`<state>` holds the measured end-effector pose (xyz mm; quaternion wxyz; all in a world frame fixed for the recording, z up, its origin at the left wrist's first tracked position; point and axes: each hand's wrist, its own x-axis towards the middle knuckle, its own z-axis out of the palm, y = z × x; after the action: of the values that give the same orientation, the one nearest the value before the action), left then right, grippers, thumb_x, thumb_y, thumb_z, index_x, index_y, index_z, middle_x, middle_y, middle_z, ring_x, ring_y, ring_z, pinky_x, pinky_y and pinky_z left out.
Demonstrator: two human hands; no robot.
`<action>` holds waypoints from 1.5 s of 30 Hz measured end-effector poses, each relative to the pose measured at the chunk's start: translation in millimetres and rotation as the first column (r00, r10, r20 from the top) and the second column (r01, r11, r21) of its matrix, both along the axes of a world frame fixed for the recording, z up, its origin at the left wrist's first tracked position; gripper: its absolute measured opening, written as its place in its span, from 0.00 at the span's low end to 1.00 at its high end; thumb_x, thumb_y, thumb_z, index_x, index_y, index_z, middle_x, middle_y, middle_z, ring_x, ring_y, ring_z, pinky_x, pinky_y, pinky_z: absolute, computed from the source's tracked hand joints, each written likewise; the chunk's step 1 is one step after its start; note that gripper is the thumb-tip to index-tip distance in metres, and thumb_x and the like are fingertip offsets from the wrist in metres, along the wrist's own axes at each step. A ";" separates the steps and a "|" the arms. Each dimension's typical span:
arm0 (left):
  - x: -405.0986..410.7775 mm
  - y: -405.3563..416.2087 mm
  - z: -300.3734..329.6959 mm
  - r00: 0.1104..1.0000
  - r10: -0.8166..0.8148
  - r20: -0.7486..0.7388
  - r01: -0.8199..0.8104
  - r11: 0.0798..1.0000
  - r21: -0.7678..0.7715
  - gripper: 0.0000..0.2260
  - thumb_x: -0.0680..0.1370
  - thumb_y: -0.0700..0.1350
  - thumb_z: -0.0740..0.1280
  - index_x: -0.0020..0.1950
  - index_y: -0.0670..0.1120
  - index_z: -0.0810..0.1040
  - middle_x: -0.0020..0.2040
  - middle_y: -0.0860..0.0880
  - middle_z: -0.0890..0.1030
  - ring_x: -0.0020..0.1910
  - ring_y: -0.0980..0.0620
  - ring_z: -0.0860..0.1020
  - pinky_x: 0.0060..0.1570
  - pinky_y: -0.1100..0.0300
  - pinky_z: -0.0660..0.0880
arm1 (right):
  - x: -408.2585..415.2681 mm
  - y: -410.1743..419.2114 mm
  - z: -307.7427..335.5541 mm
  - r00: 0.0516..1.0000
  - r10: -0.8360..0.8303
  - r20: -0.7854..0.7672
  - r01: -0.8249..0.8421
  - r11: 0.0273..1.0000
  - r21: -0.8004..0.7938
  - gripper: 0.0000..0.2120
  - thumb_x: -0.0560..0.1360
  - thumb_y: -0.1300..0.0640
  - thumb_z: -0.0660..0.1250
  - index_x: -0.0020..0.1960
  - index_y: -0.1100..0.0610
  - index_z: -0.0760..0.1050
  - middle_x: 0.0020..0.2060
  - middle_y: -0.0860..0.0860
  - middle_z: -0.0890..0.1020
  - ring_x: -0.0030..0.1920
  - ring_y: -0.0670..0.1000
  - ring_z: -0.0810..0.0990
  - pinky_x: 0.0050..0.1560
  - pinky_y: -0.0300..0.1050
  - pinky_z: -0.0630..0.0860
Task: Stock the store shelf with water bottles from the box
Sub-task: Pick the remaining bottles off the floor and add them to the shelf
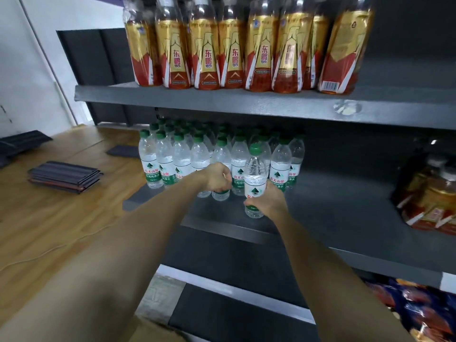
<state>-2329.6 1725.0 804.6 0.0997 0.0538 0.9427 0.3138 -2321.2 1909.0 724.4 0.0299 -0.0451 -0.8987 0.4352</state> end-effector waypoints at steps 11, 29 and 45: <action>-32.1 45.5 -9.6 0.998 -0.062 0.034 0.068 0.973 -0.220 0.03 0.74 0.37 0.67 0.45 0.41 0.81 0.36 0.45 0.80 0.33 0.50 0.77 0.30 0.62 0.73 | -37.7 29.3 -25.8 1.000 0.025 -0.014 -0.027 0.988 -0.154 0.36 0.60 0.54 0.84 0.63 0.55 0.73 0.56 0.49 0.82 0.57 0.52 0.80 0.62 0.47 0.76; -32.0 6.9 -8.8 0.994 0.096 0.042 -0.071 0.909 -0.411 0.09 0.77 0.37 0.64 0.53 0.35 0.81 0.45 0.37 0.84 0.32 0.47 0.79 0.32 0.60 0.76 | -68.3 -29.0 -29.3 0.987 0.158 0.001 -0.158 0.987 0.032 0.47 0.59 0.52 0.85 0.71 0.59 0.64 0.65 0.57 0.74 0.64 0.59 0.75 0.66 0.56 0.73; -27.0 1.2 -18.5 0.994 0.093 0.057 -0.059 0.897 -0.437 0.08 0.74 0.37 0.63 0.43 0.36 0.80 0.39 0.38 0.84 0.29 0.47 0.79 0.30 0.60 0.74 | -61.7 -50.0 -30.6 0.996 0.091 -0.020 -0.089 0.993 0.080 0.45 0.61 0.46 0.83 0.69 0.58 0.64 0.64 0.58 0.73 0.61 0.60 0.76 0.59 0.53 0.76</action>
<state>-2356.6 1726.2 786.0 0.1329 -0.0187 0.9858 0.1011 -2382.9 1859.0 693.8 0.0226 0.0017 -0.9158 0.4009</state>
